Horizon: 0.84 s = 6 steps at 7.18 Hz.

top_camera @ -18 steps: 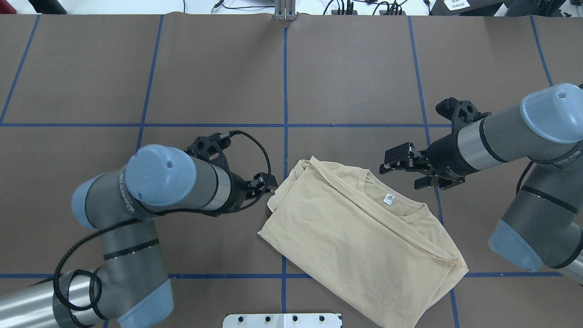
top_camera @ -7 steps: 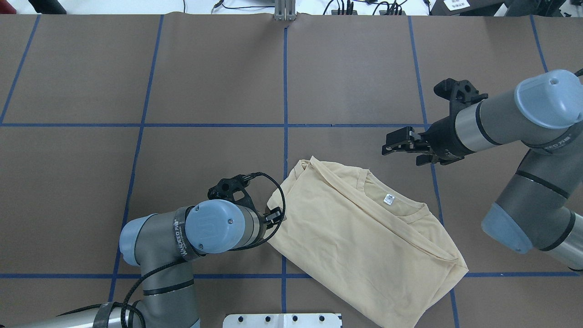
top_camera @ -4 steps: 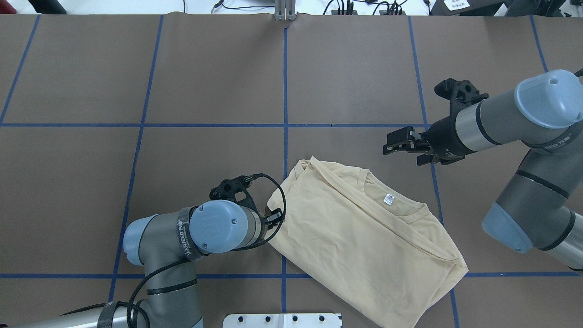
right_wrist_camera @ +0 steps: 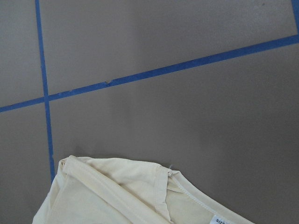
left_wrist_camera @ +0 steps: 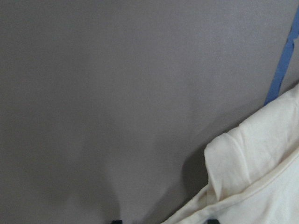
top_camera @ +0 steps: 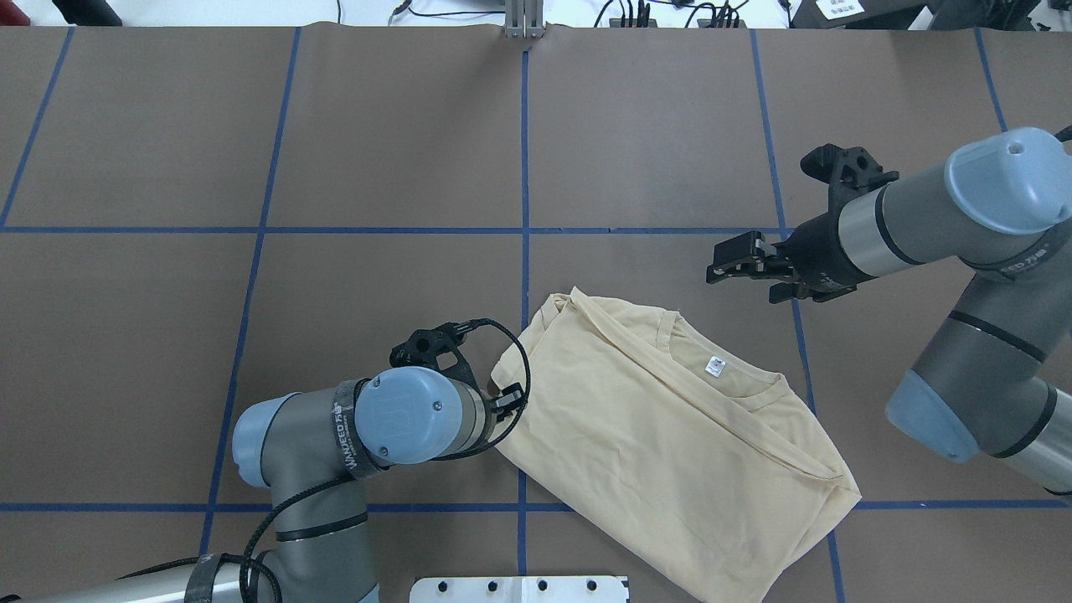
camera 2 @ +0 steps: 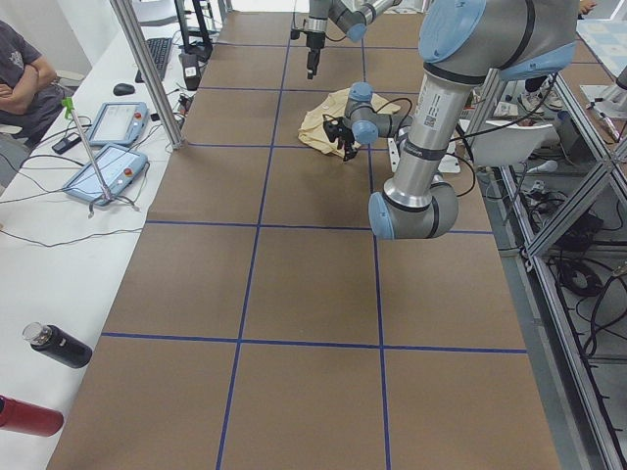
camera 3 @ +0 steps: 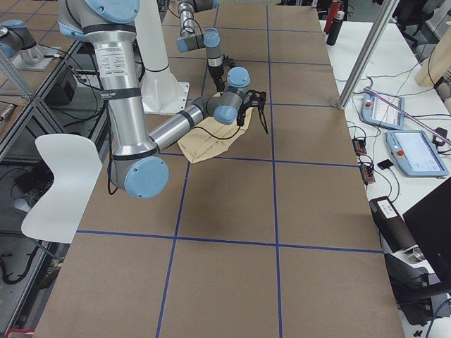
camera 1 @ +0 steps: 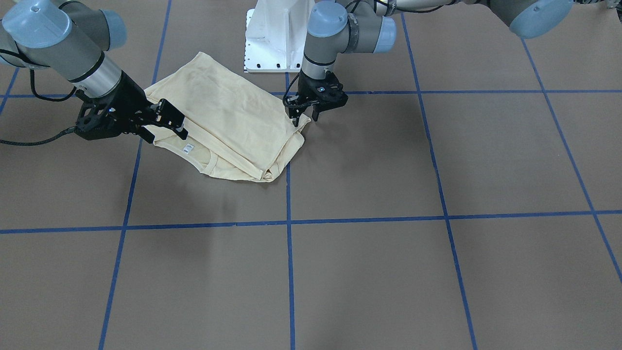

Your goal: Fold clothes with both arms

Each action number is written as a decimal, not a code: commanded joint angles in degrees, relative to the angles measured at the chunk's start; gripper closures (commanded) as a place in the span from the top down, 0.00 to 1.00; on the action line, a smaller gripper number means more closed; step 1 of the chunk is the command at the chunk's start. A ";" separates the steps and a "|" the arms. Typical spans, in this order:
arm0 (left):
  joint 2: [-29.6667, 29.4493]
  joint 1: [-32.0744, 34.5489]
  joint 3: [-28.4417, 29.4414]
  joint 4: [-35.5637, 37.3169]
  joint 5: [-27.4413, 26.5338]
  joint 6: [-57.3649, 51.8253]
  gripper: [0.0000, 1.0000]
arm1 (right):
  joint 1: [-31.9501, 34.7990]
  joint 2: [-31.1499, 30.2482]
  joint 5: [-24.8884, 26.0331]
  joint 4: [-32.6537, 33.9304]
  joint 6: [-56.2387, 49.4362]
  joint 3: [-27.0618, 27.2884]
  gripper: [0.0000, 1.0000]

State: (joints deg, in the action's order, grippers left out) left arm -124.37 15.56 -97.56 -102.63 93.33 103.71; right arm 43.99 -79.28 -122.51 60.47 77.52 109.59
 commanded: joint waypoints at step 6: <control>-0.17 -0.18 0.09 0.15 0.09 0.00 0.51 | 0.14 0.00 -0.10 0.00 0.00 -0.43 1.00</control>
State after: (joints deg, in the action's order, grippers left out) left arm -124.51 15.44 -97.47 -102.48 93.40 103.71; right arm 44.12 -79.28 -122.61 60.47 77.52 109.20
